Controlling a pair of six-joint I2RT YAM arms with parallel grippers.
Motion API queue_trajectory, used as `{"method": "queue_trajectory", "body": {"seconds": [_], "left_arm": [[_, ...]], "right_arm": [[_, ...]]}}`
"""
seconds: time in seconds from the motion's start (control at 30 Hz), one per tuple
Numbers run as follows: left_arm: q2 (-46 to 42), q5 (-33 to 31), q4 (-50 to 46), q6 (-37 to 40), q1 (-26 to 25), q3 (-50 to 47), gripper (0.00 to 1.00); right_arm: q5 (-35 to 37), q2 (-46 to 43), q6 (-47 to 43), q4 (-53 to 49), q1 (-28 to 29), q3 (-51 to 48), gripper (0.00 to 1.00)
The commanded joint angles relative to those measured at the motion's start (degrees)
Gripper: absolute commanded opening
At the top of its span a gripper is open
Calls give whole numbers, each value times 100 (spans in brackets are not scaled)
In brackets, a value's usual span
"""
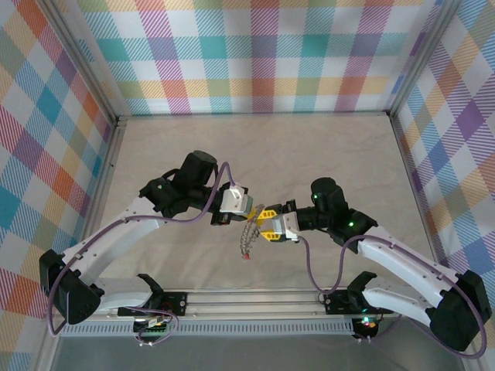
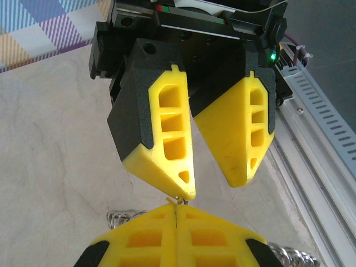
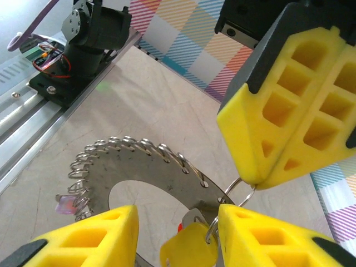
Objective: Put the keys on the keyring
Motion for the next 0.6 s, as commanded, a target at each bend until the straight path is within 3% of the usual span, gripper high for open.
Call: {"method": "queue_trajectory", "body": {"seconds": [0.0,0.3,0.57], "left_arm": [[-19,192,243,-67,60,-73,0],[16,167,289,-72,60,-107,0],[96,144,312,-54,62,-74,0]], "right_arm": [[34,-108,619,562,29,-102,42],[85,-182,1713,1588,-190,-476,43],[2,-152,1986,1937,-274,-576,44]]}}
